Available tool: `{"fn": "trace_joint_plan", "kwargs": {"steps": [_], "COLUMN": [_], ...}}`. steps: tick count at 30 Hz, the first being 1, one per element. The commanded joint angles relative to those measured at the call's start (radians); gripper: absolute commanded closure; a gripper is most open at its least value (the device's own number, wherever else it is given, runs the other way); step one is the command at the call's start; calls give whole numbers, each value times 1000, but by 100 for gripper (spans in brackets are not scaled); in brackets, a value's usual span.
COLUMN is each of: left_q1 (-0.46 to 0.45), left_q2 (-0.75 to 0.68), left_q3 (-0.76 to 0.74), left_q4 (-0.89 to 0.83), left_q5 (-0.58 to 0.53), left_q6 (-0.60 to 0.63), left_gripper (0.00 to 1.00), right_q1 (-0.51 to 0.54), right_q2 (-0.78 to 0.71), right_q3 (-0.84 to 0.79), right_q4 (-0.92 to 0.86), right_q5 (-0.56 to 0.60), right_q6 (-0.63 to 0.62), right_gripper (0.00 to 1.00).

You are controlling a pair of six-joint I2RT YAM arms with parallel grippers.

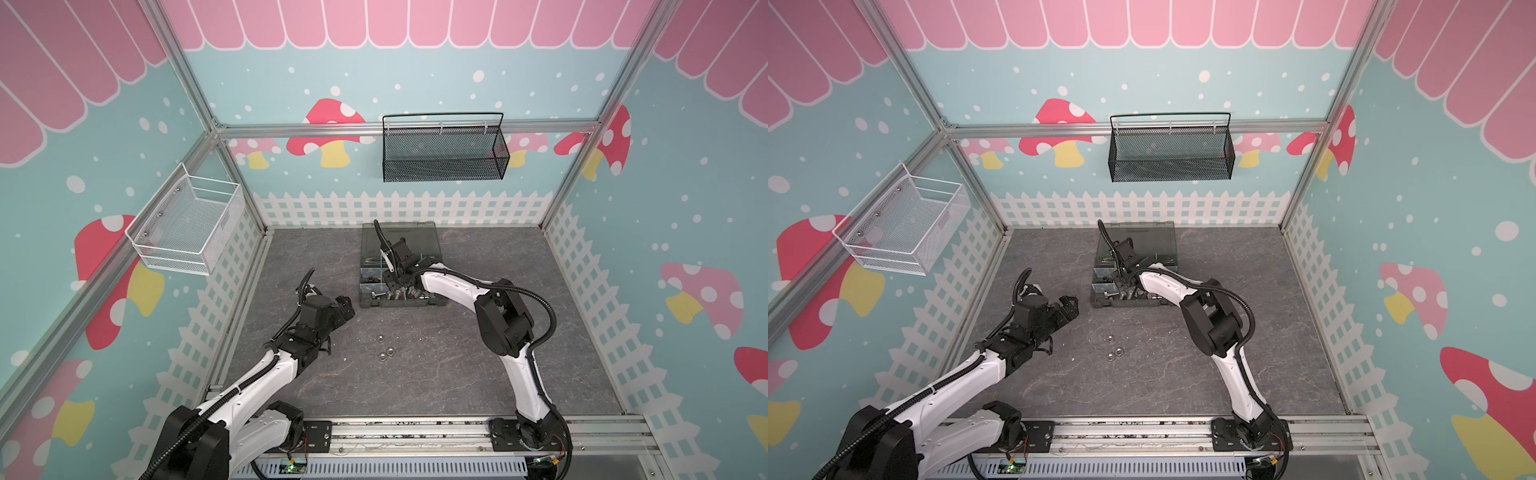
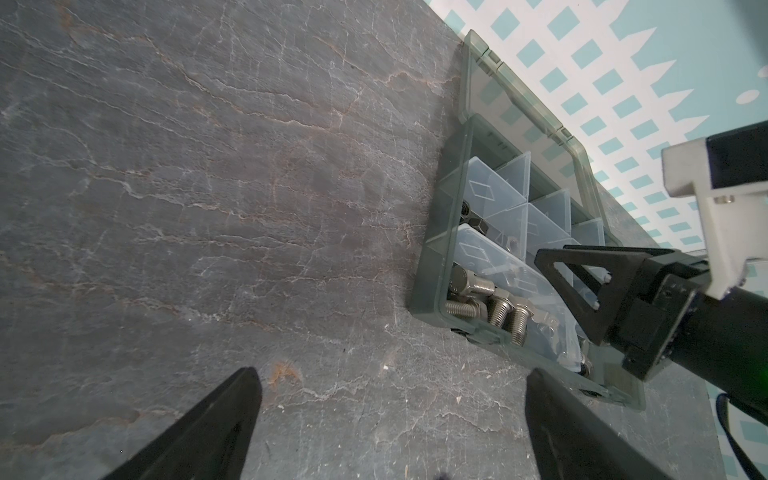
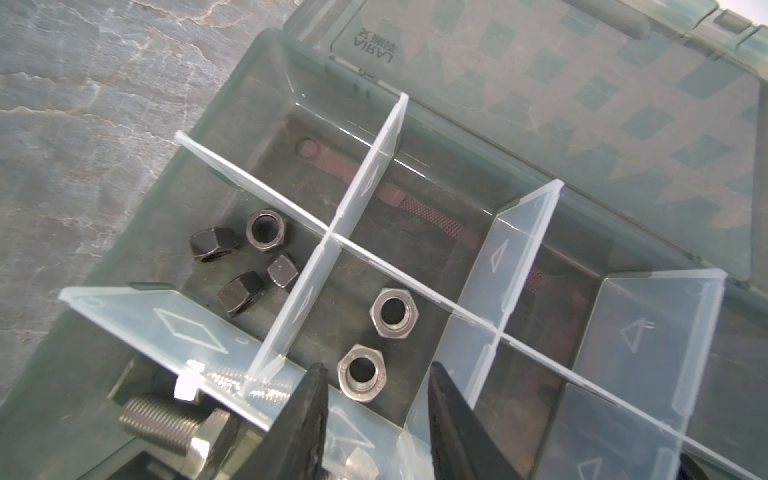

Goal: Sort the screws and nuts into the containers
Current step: 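Open the right gripper to release the nut beside the first silver nut, then move the right gripper back over the remaining silver nuts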

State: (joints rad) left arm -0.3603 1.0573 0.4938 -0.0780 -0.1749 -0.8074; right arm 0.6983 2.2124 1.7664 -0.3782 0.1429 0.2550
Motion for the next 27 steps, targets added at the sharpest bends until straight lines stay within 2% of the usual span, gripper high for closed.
{"fn": "trace_joint_plan", "kwargs": {"steps": [1,15,27], "left_q1": [6,7,7], "left_q2": [-11,-25,-28], "left_q3": [7,3,9], "left_q4": [-14,-24,-55], "left_q5": [5,0,-27], "left_q6": [-7,-18,-32], "left_gripper": [0,0,0], "right_q1": [0,19,107], "right_q2": [-73,-262,-437], "right_q3": [-19,-224,-415], "right_q4": [-23,31,10], "right_q5": [-26,-53,-2], "right_q6": [0,38,74], "right_gripper": [56,42,40]}}
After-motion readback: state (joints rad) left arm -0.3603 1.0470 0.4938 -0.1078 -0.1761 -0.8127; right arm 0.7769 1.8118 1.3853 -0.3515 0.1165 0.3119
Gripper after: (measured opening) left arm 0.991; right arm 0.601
